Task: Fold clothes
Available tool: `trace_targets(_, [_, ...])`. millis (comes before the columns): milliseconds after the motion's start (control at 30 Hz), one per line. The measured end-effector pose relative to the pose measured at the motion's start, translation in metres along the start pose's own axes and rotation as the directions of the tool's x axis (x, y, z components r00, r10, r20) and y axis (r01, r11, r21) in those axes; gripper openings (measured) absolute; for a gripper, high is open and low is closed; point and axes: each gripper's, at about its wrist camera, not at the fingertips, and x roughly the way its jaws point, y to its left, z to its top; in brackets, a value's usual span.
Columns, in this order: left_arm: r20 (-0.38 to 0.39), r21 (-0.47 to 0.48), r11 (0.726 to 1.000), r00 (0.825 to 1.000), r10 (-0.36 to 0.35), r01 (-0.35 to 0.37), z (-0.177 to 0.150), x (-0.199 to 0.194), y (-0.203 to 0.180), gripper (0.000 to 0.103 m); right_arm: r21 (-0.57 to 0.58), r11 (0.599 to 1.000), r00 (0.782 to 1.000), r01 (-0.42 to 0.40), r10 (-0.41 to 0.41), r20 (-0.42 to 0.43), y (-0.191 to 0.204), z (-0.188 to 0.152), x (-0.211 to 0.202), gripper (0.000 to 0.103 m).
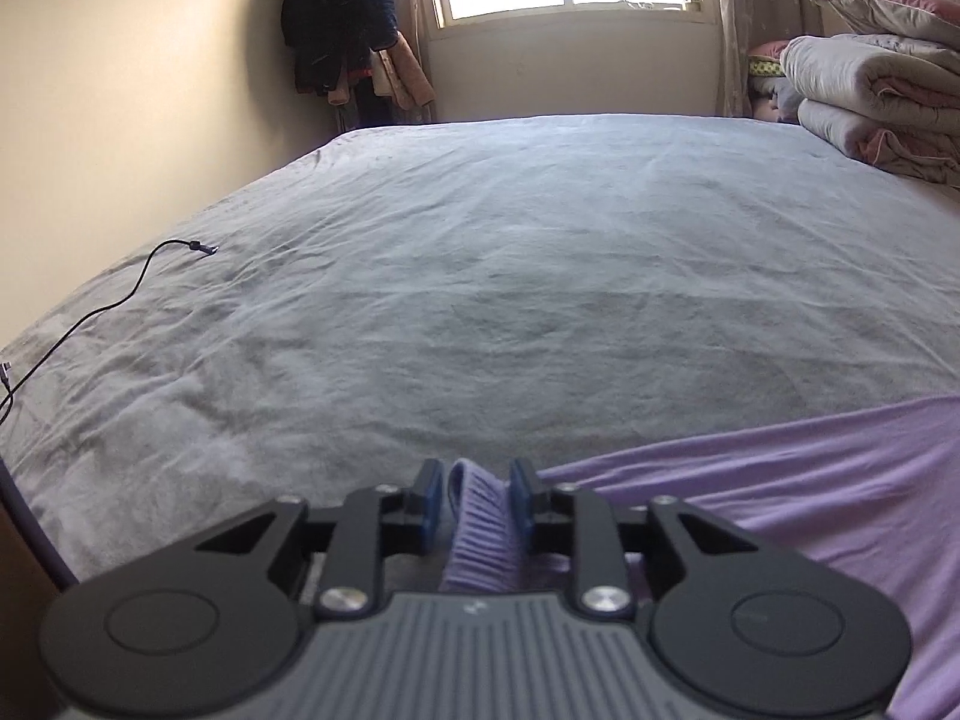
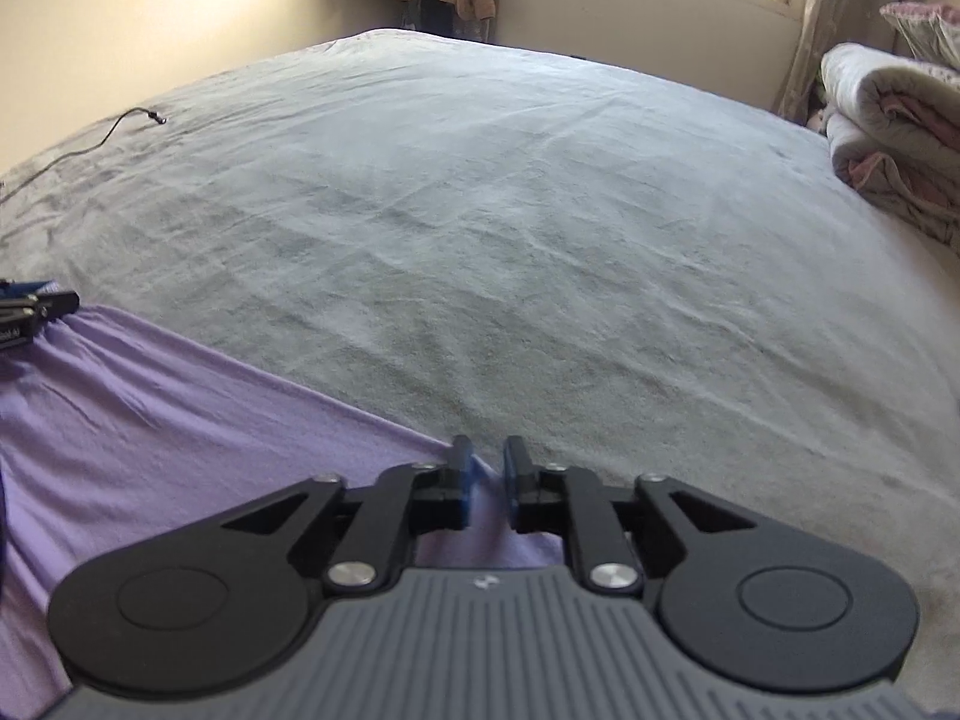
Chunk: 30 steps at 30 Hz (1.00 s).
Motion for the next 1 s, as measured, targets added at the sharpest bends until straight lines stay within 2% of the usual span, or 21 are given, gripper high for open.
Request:
trace_targets(33, [-0.005,-0.003,1.0,1.0,-0.005,0.005,0.003,-0.003,0.0,0.043,0.009,1.0,1.0,-0.001,0.001,0.002,-0.004,-0.001,-0.005,0.036])
trace_targets(200, [-0.006,0.012,0.999,0.999,-0.036,0.036,0.019,-0.02,-0.009,0.048,0.037,0.999,1.0,0.021,-0.021,0.002,-0.036,-0.02,-0.029,0.036])
trace_targets(267, [-0.001,0.04,0.997,0.998,-0.059,0.059,0.025,-0.026,-0.02,0.053,0.051,0.998,0.999,0.037,-0.037,-0.005,-0.053,-0.032,-0.039,0.036])
trace_targets(433, [-0.007,0.138,0.977,0.987,-0.161,0.16,0.036,-0.037,-0.065,0.056,0.092,0.992,0.996,0.09,-0.088,-0.025,-0.101,-0.061,-0.064,0.036])
trace_targets(600, [-0.029,0.232,0.938,0.965,-0.259,0.259,0.036,-0.039,-0.119,0.058,0.143,0.98,0.99,0.139,-0.135,-0.036,-0.145,-0.087,-0.091,0.036])
trace_targets(800, [-0.077,0.284,0.888,0.931,-0.356,0.363,0.034,-0.036,-0.18,0.059,0.195,0.963,0.982,0.188,-0.182,-0.05,-0.188,-0.117,-0.117,0.036])
trace_targets(1000, [-0.116,0.363,0.812,0.887,-0.446,0.456,0.028,-0.042,-0.241,0.061,0.22,0.95,0.975,0.22,-0.213,-0.057,-0.218,-0.146,-0.14,0.038])
